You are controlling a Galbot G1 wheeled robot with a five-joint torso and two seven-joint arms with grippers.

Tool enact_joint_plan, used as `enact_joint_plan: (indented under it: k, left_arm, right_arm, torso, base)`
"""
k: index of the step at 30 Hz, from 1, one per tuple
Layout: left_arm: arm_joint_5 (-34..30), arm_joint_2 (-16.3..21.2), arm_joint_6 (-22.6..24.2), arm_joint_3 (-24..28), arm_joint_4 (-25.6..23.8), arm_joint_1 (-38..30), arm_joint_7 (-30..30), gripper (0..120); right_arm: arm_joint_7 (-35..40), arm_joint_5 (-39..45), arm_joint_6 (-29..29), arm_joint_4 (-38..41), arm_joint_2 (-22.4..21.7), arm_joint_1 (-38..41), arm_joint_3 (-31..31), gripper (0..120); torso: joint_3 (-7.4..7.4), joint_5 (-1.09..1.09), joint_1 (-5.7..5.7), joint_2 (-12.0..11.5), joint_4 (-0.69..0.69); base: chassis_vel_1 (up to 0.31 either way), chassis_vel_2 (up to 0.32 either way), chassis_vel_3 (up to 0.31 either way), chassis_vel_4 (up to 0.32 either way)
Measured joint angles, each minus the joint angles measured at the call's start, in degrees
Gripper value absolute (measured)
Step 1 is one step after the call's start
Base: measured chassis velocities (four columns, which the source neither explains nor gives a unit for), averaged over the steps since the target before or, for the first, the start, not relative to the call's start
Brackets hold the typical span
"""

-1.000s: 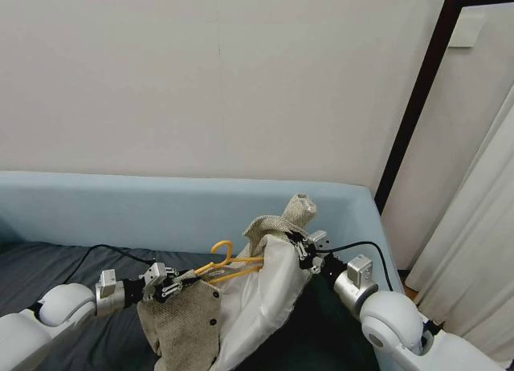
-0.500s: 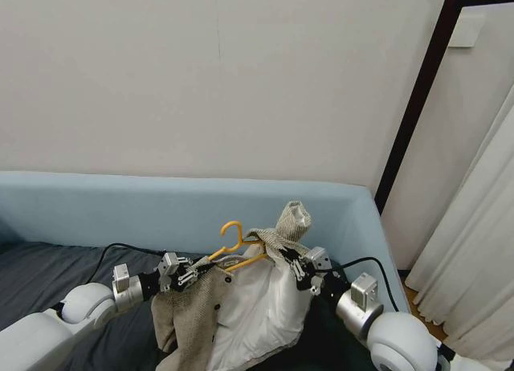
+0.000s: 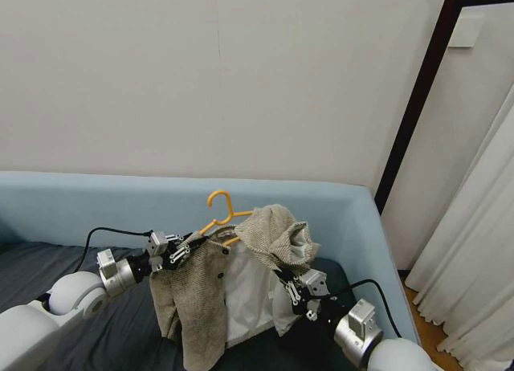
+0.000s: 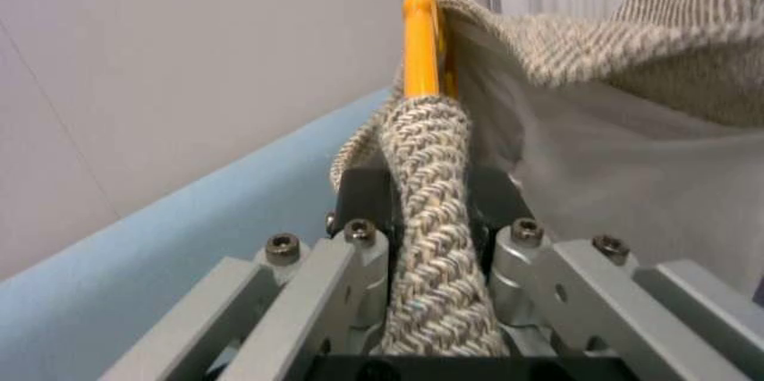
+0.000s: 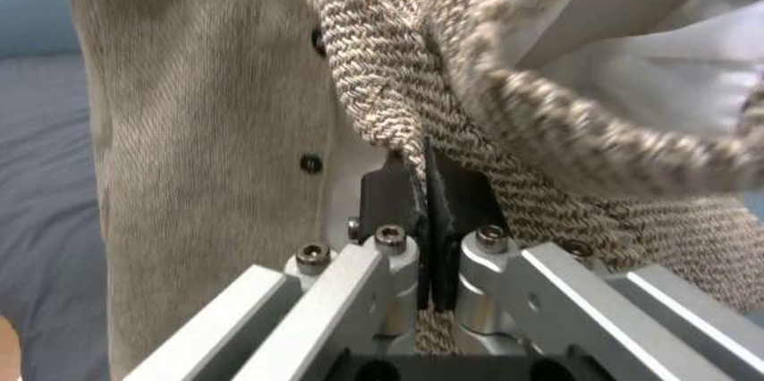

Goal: Pick up the clothes from the sofa and hang them on the clothes hanger.

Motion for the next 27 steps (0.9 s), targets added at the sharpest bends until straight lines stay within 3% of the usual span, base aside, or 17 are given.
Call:
enact_joint_plan:
  k: [7, 27]
  left_arm:
    - [-0.52, 1.75, -0.13, -1.42, -3.27, 0.9, -1.1, 10]
    - [-1.79, 7.47, -2.16, -2.7, -5.3, 0.25, -2.68, 10]
  right_arm:
    - [-0.44, -3.05, 0.36, 0.36, 0.22, -2.23, -0.53, 2]
    - [-1.32, -5.39, 3.2, -1.68, -0.05, -5.32, 0.84, 74]
  torso:
    - [0.0, 0.0, 0.0, 0.01, 0.0]
    - [0.0, 0.0, 0.0, 0.01, 0.0]
  base:
    - [0.0, 0.0, 0.0, 0.0]
    - [0.0, 0.0, 0.0, 0.0]
